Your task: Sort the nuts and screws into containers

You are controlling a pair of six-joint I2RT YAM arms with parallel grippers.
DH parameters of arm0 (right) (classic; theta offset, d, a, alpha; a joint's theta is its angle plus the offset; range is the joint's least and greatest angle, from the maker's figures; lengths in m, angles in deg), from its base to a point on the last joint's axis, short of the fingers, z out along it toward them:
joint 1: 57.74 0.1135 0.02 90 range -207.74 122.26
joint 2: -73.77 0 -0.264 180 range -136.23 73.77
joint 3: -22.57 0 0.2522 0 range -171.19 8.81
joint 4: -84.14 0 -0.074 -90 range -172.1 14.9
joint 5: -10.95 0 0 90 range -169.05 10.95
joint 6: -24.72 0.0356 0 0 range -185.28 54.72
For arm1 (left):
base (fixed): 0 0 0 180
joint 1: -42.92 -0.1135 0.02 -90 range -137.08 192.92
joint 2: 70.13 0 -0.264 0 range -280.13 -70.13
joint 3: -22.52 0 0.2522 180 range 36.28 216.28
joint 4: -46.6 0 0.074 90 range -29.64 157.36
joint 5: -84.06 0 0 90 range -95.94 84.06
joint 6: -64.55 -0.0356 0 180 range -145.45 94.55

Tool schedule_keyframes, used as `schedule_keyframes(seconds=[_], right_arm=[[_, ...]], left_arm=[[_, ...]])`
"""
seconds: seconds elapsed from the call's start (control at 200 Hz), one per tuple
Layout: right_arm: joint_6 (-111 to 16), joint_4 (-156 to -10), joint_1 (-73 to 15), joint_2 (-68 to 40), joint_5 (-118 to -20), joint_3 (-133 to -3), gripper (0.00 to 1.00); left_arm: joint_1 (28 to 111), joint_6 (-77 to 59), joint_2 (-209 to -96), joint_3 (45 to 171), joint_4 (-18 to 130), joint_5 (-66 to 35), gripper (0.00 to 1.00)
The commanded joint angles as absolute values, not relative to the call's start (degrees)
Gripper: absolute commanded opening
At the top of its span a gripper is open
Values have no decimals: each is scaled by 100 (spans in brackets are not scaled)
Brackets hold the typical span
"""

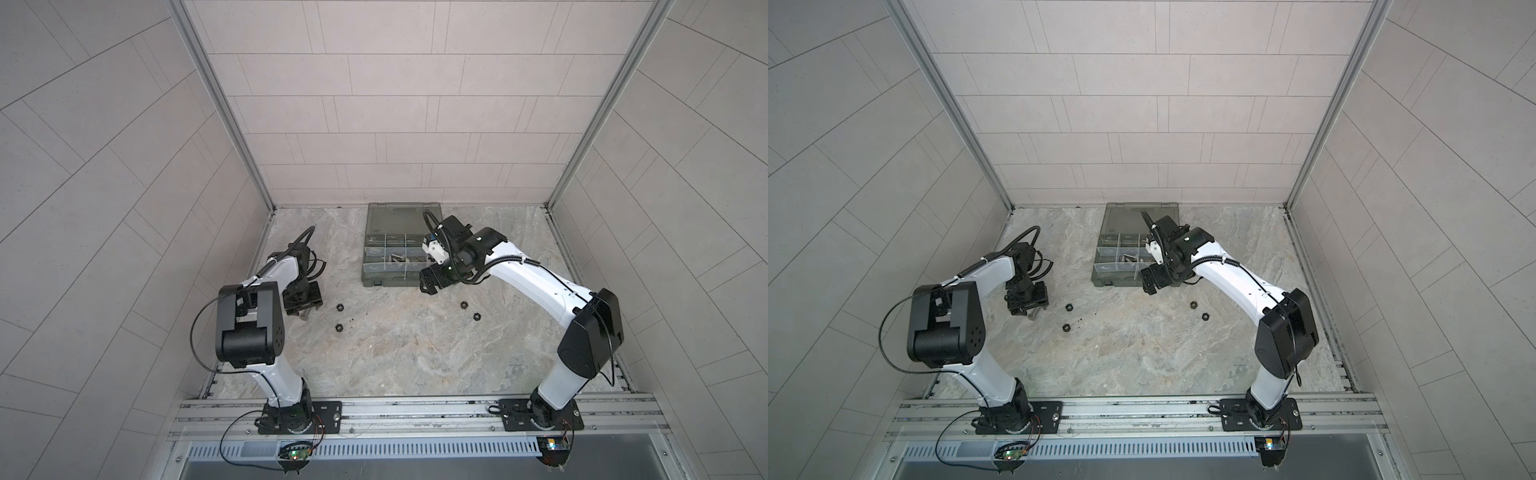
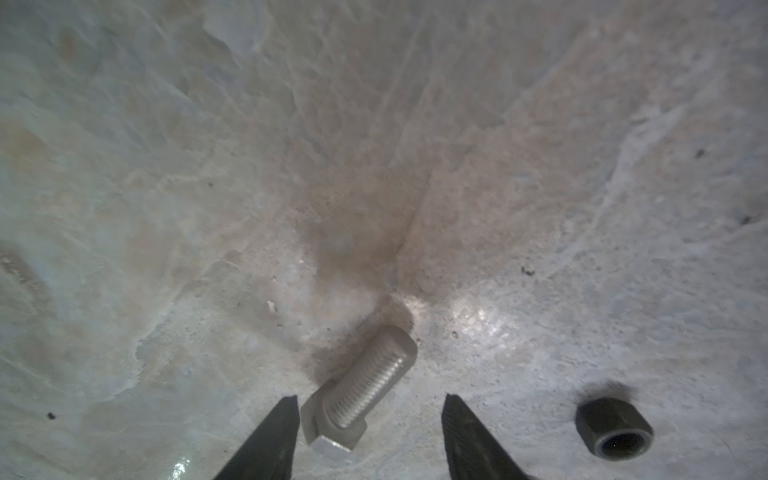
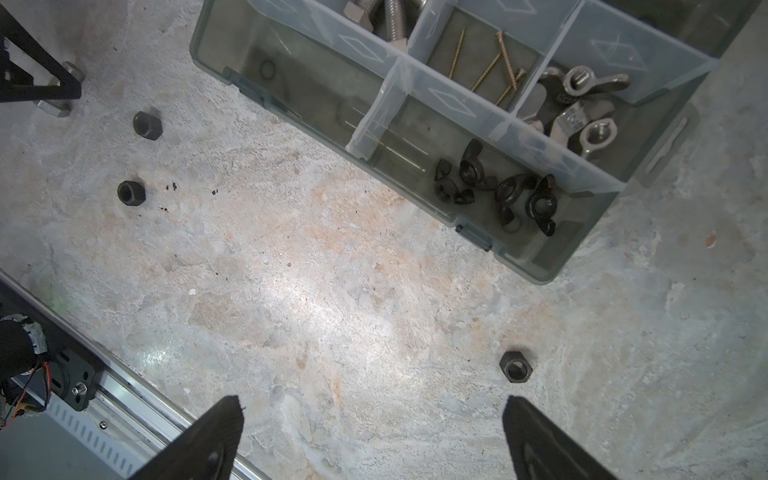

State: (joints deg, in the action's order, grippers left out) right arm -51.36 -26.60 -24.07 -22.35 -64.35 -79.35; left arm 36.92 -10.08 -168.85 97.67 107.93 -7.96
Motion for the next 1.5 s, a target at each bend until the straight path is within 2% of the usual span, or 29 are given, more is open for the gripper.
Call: schedule_keyframes(seconds=[0.0,0.35,0.41,0.5,0.56,0.786,0.976,1.206,1.491], right_arm=[[-5185,-2475,-2454,-1943,-6611,-7836,99],[-5130,-2462,-2530,-1726,-6586,-7551,99],[-5117,-2458,-2538,-1680,-6604,-7483,99],[-5087,-2461,-2543,-1594,-6609,-7401,99],[-5073,-2462,-2554,-1526,-6639,-7344,99],[-5050,-2462,-2596,-1226,-6745,-7153,99],[-5050,-2461,-2645,-1070,-6781,-7138,99],[-5028,-2486,-2695,-1001,-6764,-7192,99],[-5015,-2482,-2739,-878,-6823,-7075,99]], left_arm=[[3666,-1121,-16951,9663,10743,-736,59],[3659,-1120,-17092,9447,10674,-978,45],[3663,-1111,-17127,9434,10682,-1007,38],[3676,-1104,-17182,9487,10726,-1122,20],[3686,-1082,-17152,9529,10747,-1177,14],[3956,-1051,-16955,10122,11145,-1275,14],[4622,-872,-17191,11355,11525,-1313,14],[5524,-588,-18315,13533,11850,-1475,15],[6256,-316,-20036,16343,12308,-1831,16]])
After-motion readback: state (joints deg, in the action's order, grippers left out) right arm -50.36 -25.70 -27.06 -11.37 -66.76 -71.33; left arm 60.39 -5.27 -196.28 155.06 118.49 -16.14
